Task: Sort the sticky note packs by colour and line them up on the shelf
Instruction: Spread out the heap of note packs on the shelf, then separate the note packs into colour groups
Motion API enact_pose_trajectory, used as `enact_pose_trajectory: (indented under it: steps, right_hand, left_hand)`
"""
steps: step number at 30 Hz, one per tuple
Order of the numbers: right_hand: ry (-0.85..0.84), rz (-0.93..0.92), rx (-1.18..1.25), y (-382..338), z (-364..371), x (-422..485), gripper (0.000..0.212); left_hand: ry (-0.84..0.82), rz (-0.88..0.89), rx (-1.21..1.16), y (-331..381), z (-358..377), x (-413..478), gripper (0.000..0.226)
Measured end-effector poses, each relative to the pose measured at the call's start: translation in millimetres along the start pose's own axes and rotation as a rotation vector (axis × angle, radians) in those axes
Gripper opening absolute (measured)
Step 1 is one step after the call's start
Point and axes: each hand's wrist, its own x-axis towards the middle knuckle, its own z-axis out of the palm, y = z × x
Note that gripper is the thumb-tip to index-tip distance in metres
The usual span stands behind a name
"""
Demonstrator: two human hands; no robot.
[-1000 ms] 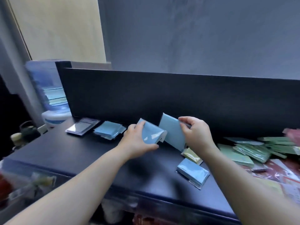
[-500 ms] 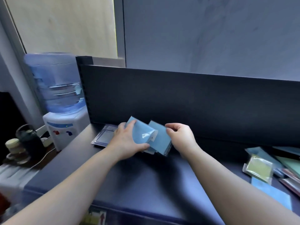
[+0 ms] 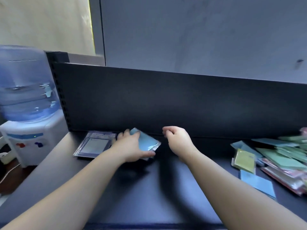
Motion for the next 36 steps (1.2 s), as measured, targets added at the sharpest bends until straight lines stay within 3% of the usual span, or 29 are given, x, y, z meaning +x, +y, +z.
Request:
enact_pose_trajectory:
  steps: [7,19,28,36]
  right_hand:
    - [0.087,-0.033,-0.164,25.3,-69.8,-30.6,0.033]
    - [0.193,0.001,-0.463,93.9,-228.0,-101.5,0.041]
    - [0.265,0.064,-0.544,161.5,-362.1,-151.7,0.043]
    - [0.279,0.113,-0.554,203.8,-432.8,-171.4,0.045]
  left_hand:
    - [0.099,0.209,0.049,77.4,-1.3,-5.9,0.091]
    - [0.026,0.528,-0.062,249.2,46.2,-45.3,0.075]
    - [0.003,0.597,-0.055,390.8,86.9,-83.5,0.073]
    - [-0.002,0.606,-0.060,456.1,110.7,-97.7,0.073]
